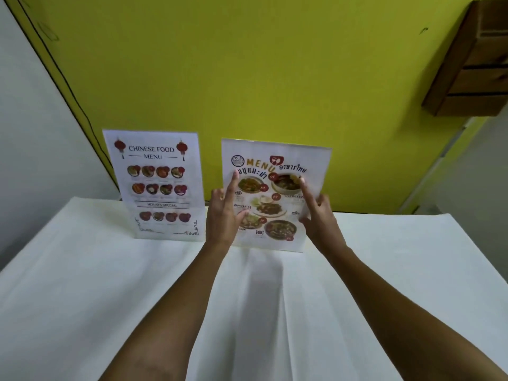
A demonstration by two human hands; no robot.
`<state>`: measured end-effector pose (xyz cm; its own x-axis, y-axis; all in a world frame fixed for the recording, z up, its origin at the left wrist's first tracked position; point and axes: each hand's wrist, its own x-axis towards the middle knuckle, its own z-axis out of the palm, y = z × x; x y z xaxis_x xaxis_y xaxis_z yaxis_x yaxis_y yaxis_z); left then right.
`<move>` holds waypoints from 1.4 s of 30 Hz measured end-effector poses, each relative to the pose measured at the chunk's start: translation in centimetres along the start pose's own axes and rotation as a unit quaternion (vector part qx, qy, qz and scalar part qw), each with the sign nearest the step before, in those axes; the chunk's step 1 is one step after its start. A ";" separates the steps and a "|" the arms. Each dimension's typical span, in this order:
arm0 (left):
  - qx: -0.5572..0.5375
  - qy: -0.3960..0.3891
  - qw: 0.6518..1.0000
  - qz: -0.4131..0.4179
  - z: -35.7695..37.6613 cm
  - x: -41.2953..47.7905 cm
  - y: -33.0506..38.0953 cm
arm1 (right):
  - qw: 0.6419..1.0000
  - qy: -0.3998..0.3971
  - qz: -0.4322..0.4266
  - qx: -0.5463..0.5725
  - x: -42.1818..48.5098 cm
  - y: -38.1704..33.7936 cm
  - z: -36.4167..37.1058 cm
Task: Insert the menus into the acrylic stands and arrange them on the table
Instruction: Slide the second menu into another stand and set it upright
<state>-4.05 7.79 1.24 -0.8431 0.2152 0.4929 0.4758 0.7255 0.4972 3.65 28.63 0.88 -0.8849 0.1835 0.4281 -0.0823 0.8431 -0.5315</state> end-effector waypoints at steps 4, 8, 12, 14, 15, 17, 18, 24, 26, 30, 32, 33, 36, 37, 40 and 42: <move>0.012 -0.037 0.999 -0.036 0.2 1.0 0.5 | 0.998 -0.058 0.007 -0.006 2.1 0.7 -1.3; 0.015 -0.053 0.997 -0.050 0.7 1.7 0.6 | 0.996 -0.078 0.028 -0.012 2.9 0.9 -1.5; 0.031 -0.057 0.997 -0.040 1.1 1.7 0.5 | 0.996 -0.079 0.028 0.018 2.7 1.5 -1.3; 0.029 -0.053 0.997 -0.039 1.2 1.4 0.1 | 0.996 -0.075 0.027 0.046 2.6 1.9 -1.3; 0.029 -0.051 0.998 -0.038 1.3 1.2 0.0 | 0.996 -0.069 0.023 0.055 2.4 2.0 -1.2; 0.028 -0.045 0.998 -0.037 1.2 0.9 0.0 | 0.996 -0.062 0.008 0.065 1.9 2.3 -1.1; 0.024 -0.042 0.998 -0.037 1.2 0.8 0.1 | 0.996 -0.061 0.003 0.067 1.6 2.5 -1.1; -0.021 -0.040 0.998 -0.035 1.3 -0.1 0.4 | 0.996 -0.053 0.027 0.061 0.8 1.9 -1.0; -0.029 -0.045 0.998 -0.032 1.4 -0.4 0.2 | 0.997 -0.041 0.034 0.049 0.5 1.6 -0.9; -0.017 -0.051 0.998 -0.020 1.6 -0.9 -0.1 | 0.997 -0.027 0.068 0.023 -0.2 1.0 -0.4; -0.016 -0.064 0.998 -0.025 1.7 -0.9 0.0 | 0.996 -0.029 0.083 0.011 -0.4 0.7 -0.2; -0.018 -0.071 0.997 -0.027 1.7 -0.9 0.0 | 0.996 -0.030 0.084 0.007 -0.4 0.5 -0.1; -0.026 -0.084 0.996 -0.028 2.1 -0.8 -0.1 | 0.996 -0.035 0.081 0.009 -0.3 0.1 0.3; -0.026 -0.088 0.995 -0.027 2.2 -0.7 -0.1 | 0.996 -0.039 0.083 0.002 -0.3 0.0 0.4; -0.008 -0.094 0.995 -0.025 2.3 -0.6 -0.2 | 0.994 -0.049 0.098 -0.024 -0.1 -0.1 0.5; 0.011 -0.095 0.995 -0.024 2.2 -0.7 -0.1 | 0.992 -0.059 0.107 -0.036 0.0 -0.1 0.3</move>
<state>-4.03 8.99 -0.71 -0.8979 0.2981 0.3240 0.4299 0.7522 0.4994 3.48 28.37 0.76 -0.9266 0.3052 0.2198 0.1427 0.8259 -0.5455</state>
